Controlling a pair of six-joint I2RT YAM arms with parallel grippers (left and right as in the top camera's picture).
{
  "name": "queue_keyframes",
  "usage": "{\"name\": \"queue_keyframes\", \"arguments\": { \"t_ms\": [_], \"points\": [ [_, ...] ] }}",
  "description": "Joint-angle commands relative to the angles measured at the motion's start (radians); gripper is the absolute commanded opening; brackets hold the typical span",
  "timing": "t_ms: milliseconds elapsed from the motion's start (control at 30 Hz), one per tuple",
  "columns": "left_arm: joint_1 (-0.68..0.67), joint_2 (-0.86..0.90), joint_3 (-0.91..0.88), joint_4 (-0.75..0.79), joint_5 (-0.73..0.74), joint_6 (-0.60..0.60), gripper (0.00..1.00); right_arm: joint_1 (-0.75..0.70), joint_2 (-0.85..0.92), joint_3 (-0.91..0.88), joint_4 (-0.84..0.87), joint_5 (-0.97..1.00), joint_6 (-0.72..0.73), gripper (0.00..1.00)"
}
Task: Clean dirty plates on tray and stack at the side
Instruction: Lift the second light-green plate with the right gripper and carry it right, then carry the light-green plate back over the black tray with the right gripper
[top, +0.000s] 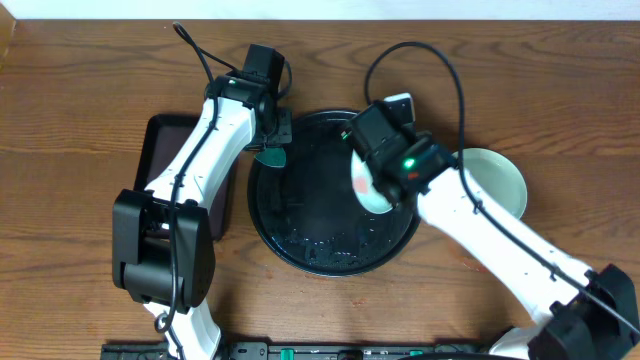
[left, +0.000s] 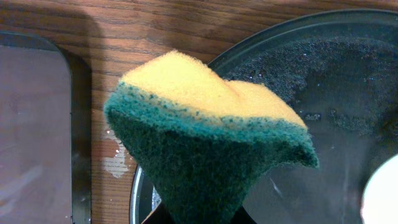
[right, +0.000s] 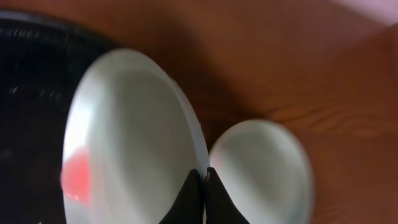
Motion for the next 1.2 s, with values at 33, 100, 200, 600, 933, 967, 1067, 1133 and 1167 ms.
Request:
{"name": "queue_keyframes", "arguments": {
  "t_ms": [33, 100, 200, 600, 933, 967, 1067, 1133, 1167],
  "points": [
    [0.000, -0.017, -0.012, 0.002, -0.002, -0.013, 0.07, 0.093, -0.042, 0.013, 0.000, 0.347, -0.008, 0.01],
    [0.000, -0.017, -0.013, 0.000, -0.002, -0.013, 0.07, 0.113, -0.042, 0.013, 0.001, 0.366, -0.008, 0.01],
    [0.000, -0.018, -0.013, 0.003, -0.002, -0.013, 0.07, 0.121, -0.042, 0.013, 0.009, 0.350, -0.008, 0.01],
    [0.000, -0.018, -0.013, 0.004, -0.002, -0.013, 0.07, -0.045, -0.040, 0.012, 0.021, -0.132, -0.008, 0.02],
    [-0.001, -0.018, -0.013, 0.008, -0.002, -0.013, 0.07, -0.430, -0.023, 0.012, -0.008, -0.654, -0.100, 0.31],
    [-0.001, -0.018, -0.013, 0.009, -0.002, -0.013, 0.08, -0.456, -0.017, 0.012, -0.019, -0.678, -0.109, 0.33],
    [0.000, -0.018, -0.013, 0.012, -0.002, -0.013, 0.07, -0.551, 0.016, 0.012, -0.087, -0.742, -0.145, 0.41],
    [0.000, -0.017, -0.013, 0.012, -0.002, -0.013, 0.08, -0.591, 0.043, 0.012, -0.132, -0.767, -0.172, 0.46],
    [0.000, -0.018, -0.013, 0.012, -0.002, -0.013, 0.07, -0.608, 0.058, 0.012, -0.152, -0.777, -0.187, 0.49]
  ]
}}
